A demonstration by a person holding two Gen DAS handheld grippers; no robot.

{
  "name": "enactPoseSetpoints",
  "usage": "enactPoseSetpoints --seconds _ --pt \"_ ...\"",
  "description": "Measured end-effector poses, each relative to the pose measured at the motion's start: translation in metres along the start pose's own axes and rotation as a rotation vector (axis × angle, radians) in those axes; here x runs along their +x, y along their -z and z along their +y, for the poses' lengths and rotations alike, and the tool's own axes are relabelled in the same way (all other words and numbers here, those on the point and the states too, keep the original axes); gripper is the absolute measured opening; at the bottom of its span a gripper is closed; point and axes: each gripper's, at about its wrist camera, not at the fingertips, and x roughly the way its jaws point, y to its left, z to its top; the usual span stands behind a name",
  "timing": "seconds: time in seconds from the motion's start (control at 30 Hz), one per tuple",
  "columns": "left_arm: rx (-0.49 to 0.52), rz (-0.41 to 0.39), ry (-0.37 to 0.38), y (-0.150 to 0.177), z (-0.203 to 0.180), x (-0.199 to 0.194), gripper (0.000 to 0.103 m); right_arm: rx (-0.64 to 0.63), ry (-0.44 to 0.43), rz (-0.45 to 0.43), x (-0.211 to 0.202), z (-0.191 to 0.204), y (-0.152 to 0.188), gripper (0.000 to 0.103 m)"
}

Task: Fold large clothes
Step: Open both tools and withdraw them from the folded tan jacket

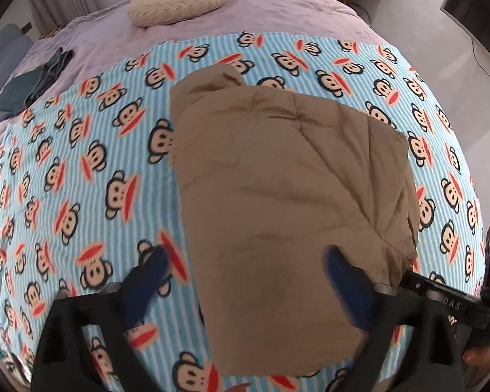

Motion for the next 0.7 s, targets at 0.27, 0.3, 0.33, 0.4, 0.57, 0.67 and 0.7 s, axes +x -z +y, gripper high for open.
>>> enactPoseSetpoints --seconds 0.27,0.3,0.33,0.4,0.57,0.67,0.7 --pt "0.0 0.002 0.013 0.015 0.011 -0.004 0.103 0.004 0.013 -0.019 -0.007 0.009 0.005 0.041" --pt "0.001 -0.003 0.011 0.017 0.014 -0.004 0.103 0.004 0.011 -0.028 -0.011 0.011 0.006 0.045" --pt "0.005 -0.007 0.017 0.018 0.016 -0.003 0.103 0.002 0.009 -0.039 -0.014 0.013 0.008 0.053" --pt "0.003 -0.006 0.018 0.02 0.022 -0.001 0.103 -0.008 0.019 -0.061 -0.02 0.017 0.01 0.059" --pt "-0.007 0.002 0.054 0.028 0.036 0.006 0.103 -0.008 0.036 -0.089 -0.028 0.027 0.019 0.067" --pt "-0.01 0.004 0.069 0.033 0.043 0.009 0.103 0.002 0.041 -0.114 -0.032 0.031 0.027 0.074" --pt "-0.013 0.003 0.073 0.035 0.046 0.009 0.103 0.003 0.045 -0.119 -0.032 0.032 0.029 0.075"
